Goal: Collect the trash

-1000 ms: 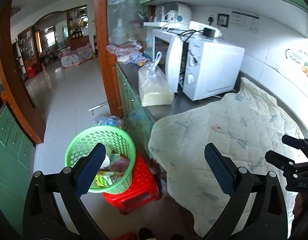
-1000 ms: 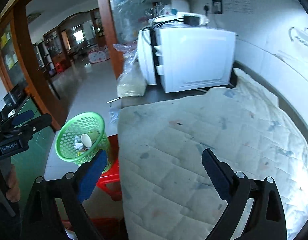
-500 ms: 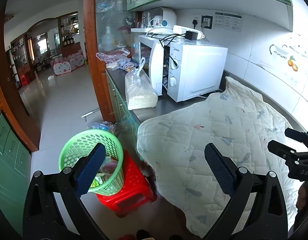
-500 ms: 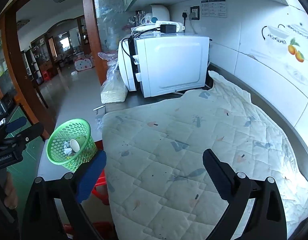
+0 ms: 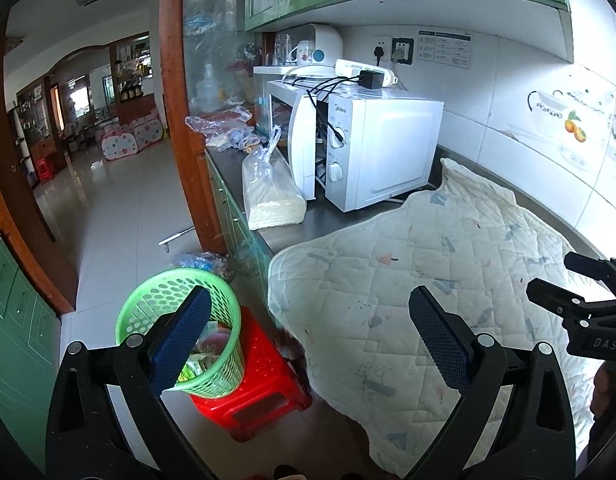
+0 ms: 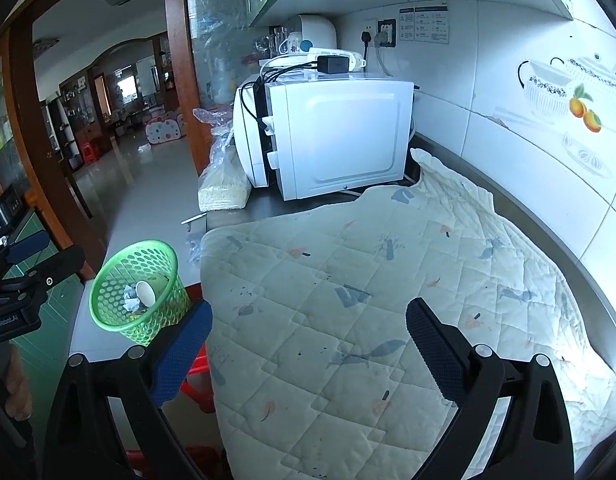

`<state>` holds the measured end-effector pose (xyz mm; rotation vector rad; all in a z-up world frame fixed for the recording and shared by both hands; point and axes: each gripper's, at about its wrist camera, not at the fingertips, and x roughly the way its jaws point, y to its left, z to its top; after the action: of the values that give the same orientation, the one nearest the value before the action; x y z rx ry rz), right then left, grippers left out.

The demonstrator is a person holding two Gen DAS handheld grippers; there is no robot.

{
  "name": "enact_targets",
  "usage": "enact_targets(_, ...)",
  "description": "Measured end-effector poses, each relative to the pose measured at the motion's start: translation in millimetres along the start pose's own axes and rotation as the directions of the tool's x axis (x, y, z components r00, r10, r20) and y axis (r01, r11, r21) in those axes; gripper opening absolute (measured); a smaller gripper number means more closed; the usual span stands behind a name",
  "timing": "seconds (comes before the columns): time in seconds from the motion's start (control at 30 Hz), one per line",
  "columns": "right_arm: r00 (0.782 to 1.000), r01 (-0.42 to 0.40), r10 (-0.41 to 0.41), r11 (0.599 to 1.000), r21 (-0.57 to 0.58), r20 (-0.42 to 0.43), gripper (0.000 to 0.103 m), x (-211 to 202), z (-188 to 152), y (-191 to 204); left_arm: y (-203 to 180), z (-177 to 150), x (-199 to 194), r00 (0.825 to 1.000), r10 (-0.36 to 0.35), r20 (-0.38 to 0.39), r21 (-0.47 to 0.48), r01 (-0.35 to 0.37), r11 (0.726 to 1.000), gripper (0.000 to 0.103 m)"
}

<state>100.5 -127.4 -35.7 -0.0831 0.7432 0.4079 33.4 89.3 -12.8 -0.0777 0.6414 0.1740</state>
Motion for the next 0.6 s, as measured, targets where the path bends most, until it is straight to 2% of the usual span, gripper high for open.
enact_targets(0.6, 0.999, 0.027, -0.027, 1.0, 0.014, 0.022, 0.095, -5.5, 1.8, -8.3, -4.1, -2.4, -2.7, 1.0, 0.001, 0.0, 0.006, -0.001, 1.0, 0.098)
